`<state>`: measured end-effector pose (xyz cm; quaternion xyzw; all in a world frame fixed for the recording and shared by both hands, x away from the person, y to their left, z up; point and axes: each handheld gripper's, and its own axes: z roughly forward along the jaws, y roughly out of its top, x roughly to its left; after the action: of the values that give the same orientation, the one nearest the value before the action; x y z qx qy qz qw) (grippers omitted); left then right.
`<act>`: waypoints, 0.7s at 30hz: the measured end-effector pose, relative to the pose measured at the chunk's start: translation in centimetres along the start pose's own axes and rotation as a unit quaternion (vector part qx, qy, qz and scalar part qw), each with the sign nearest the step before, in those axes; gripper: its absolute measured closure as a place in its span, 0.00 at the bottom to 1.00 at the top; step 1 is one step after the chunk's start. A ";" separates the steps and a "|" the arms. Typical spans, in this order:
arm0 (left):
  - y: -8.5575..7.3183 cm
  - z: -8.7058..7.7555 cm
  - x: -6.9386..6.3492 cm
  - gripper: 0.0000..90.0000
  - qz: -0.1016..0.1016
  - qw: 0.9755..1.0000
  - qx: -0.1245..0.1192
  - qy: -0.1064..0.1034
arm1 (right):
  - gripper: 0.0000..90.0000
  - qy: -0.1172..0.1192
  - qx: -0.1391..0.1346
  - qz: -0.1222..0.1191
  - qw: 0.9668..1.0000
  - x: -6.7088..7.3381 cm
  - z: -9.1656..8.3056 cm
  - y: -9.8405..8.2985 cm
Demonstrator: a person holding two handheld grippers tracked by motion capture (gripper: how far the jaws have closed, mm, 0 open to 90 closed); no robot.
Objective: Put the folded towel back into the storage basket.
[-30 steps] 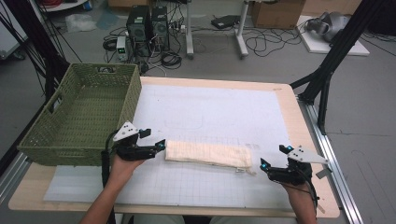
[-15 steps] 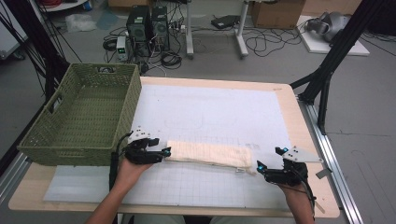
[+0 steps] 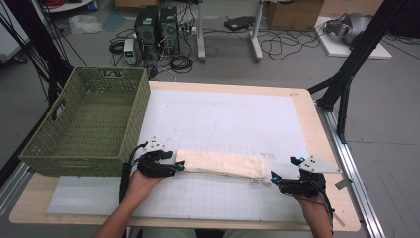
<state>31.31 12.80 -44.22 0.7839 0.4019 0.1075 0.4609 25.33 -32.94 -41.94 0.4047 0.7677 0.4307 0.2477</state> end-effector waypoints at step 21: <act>-0.3 0.8 -0.8 0.48 0.036 0.998 0.045 0.014 | 0.13 0.006 0.001 -0.004 1.000 0.2 0.2 0.1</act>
<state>31.08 11.77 -44.77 0.8164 0.3845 0.1169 0.4148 25.42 -32.70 -41.94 0.3994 0.7711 0.4317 0.2440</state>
